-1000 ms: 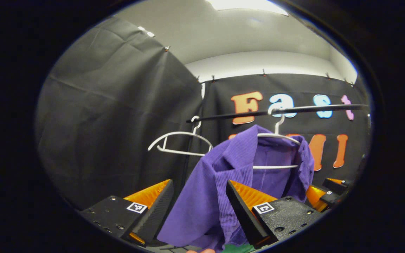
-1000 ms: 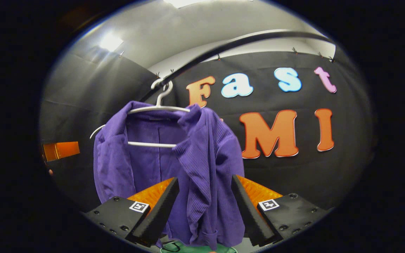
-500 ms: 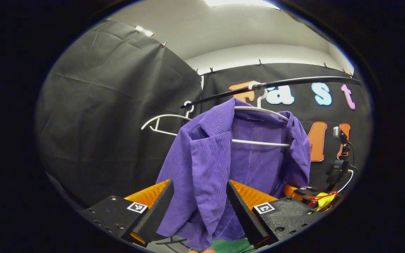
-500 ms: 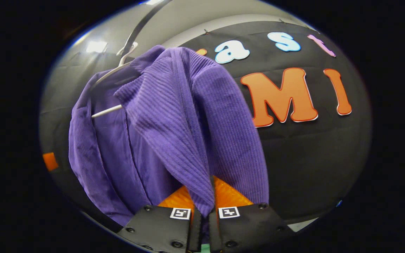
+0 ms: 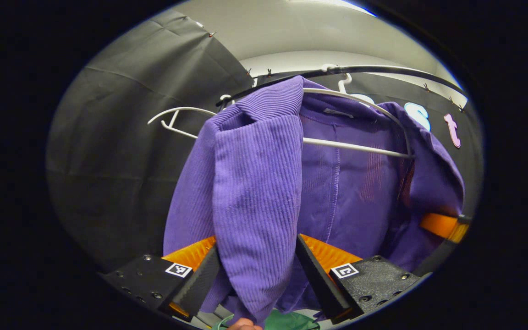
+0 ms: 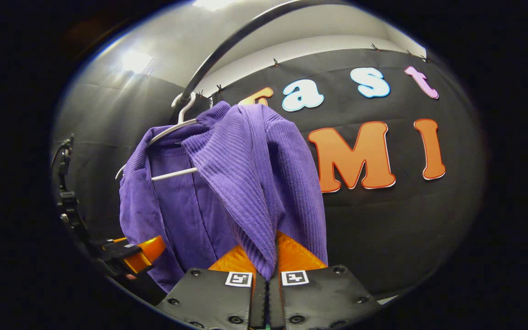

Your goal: Grasp the clothes on the hanger with both hands and then place them into the laundry hamper below.

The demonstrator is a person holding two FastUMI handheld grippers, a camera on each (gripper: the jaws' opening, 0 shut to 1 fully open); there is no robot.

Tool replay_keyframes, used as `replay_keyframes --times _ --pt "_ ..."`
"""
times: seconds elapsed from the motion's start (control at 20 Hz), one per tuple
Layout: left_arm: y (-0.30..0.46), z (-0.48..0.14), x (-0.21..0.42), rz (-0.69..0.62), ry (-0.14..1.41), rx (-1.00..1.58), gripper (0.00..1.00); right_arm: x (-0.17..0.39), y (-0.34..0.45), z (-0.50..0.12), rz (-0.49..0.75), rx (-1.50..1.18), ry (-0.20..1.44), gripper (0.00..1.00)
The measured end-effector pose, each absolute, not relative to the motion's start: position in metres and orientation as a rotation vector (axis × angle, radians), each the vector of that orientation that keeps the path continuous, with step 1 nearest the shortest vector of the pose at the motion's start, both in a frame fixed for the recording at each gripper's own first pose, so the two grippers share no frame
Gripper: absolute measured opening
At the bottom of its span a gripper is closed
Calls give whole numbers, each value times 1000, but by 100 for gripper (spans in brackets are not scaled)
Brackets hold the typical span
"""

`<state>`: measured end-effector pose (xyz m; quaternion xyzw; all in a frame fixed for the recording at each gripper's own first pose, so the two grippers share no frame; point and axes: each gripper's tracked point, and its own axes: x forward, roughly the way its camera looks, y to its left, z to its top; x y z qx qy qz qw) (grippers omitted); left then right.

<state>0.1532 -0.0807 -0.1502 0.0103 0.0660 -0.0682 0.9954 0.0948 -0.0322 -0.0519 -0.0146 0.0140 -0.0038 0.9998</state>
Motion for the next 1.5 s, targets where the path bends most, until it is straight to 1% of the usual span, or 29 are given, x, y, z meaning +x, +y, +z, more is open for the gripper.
replay_keyframes --times 0.05,0.1,0.15,0.2,0.25,0.3,0.35,0.4,0.45,0.5,0.55,0.6,0.65,0.7,0.75,0.95,1.1,1.15,1.2,1.25,1.3,1.35,1.4,1.45,1.5 --pt "-84 -152 162 -133 116 46 95 90 -31 -46 -9 -39 17 10" --pt "-85 -152 170 -125 95 69 95 87 -30 -42 -8 -51 11 14" --pt "-84 -152 177 -118 76 87 92 85 -28 -39 -9 -63 5 10" --pt "-82 -154 180 -109 65 100 92 84 -27 -37 -9 -70 1 10" --pt "-79 -156 184 -107 69 100 92 83 -26 -36 -7 -72 -1 5" --pt "-74 -156 186 -108 74 89 92 83 -25 -35 -3 -72 -2 10" --pt "-69 -152 183 -113 76 75 89 83 -24 -35 -2 -75 -5 10" --pt "-65 -149 184 -128 75 72 76 84 -25 -35 -4 -80 -8 5" --pt "-62 -146 181 -149 84 99 62 85 -26 -35 -8 -82 -11 10" --pt "-55 -142 177 -153 89 152 48 87 -28 -35 -9 -82 -13 5" --pt "-51 -137 174 -163 87 204 35 89 -26 -36 -6 -80 -14 5" --pt "-57 -133 170 -208 85 231 21 92 -25 -36 -1 -80 -16 10" --pt "-60 -126 163 -228 76 247 7 92 -26 -35 1 -84 -20 6" --pt "-57 -122 157 -229 71 251 5 94 -25 -34 3 -86 -22 14" --pt "-53 -119 152 -221 72 253 4 93 -24 -33 6 -86 -26 10" --pt "-45 -100 145 -187 62 225 4 86 -32 -20 -25 -79 -63 10" --pt "-38 -70 139 -169 19 201 8 77 -44 1 -73 -106 -105 10" --pt "-35 -58 137 -164 2 195 8 74 -48 9 -90 -122 -116 10" --pt "-31 -39 135 -154 -25 190 4 71 -51 17 -105 -130 -123 10" --pt "-27 -18 138 -144 -59 186 8 69 -54 28 -120 -139 -136 10" --pt "-22 6 142 -131 -101 182 6 67 -59 40 -137 -153 -151 10" --pt "-20 28 148 -130 -125 179 8 68 -65 52 -162 -173 -168 10" --pt "-15 43 153 -125 -133 174 8 68 -71 64 -187 -190 -187 5" --pt "-10 57 158 -116 -142 155 8 71 -74 76 -208 -203 -208 10" --pt "-3 72 162 -106 -155 133 8 71 -79 82 -230 -207 -210 10"
